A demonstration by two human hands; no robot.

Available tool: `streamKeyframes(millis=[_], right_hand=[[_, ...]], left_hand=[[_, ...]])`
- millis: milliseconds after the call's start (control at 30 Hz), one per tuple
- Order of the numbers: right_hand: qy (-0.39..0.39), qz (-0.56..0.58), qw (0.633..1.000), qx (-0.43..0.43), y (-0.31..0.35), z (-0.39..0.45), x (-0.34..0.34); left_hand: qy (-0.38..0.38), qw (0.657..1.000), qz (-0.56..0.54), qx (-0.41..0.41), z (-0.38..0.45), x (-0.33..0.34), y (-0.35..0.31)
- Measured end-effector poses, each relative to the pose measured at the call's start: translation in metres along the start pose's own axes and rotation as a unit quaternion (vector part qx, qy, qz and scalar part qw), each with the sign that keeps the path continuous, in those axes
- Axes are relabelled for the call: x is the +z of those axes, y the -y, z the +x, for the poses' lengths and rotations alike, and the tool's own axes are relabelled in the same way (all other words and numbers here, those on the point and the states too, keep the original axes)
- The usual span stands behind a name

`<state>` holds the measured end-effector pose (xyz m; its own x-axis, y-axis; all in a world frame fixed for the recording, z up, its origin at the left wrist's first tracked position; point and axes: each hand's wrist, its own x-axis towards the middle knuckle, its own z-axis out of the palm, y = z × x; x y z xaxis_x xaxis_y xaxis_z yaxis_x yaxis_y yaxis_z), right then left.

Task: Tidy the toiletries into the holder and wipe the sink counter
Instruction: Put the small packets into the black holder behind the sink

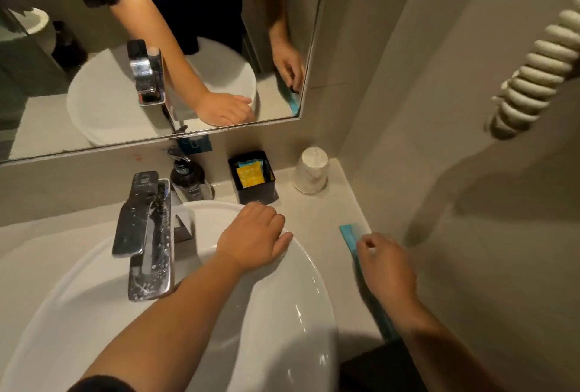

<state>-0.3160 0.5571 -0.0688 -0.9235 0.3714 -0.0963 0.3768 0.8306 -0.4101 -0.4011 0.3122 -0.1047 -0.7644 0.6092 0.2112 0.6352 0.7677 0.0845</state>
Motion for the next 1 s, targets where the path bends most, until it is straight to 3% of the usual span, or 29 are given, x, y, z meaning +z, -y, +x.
streamKeyframes(millis=[67, 167, 400, 633, 733, 867, 1000], right_hand=[[0.039, -0.125, 0.991, 0.005, -0.027, -0.014, 0.009], [0.086, -0.222, 0.971, 0.019, -0.038, -0.027, 0.015], [0.075, -0.237, 0.968, -0.006, -0.037, -0.033, 0.017], [0.055, -0.075, 0.994, 0.051, -0.034, -0.031, 0.000], [0.079, 0.086, 0.990, 0.079, -0.017, -0.026, -0.030], [0.064, 0.343, 0.936, 0.039, 0.047, -0.003, -0.073], [0.101, 0.458, 0.882, -0.048, 0.132, 0.041, -0.073]], left_hand=[[0.007, 1.000, -0.001, -0.004, 0.000, -0.001, 0.000], [0.022, 1.000, 0.004, -0.005, 0.001, -0.004, -0.002], [0.031, 0.999, 0.015, -0.011, 0.000, -0.007, -0.003], [0.032, 0.999, 0.007, -0.014, -0.002, -0.010, -0.005], [0.034, 0.999, -0.002, -0.019, -0.001, -0.011, -0.006], [0.022, 0.999, -0.017, -0.019, -0.002, -0.012, -0.006], [0.019, 1.000, -0.015, -0.015, -0.003, -0.011, -0.005]])
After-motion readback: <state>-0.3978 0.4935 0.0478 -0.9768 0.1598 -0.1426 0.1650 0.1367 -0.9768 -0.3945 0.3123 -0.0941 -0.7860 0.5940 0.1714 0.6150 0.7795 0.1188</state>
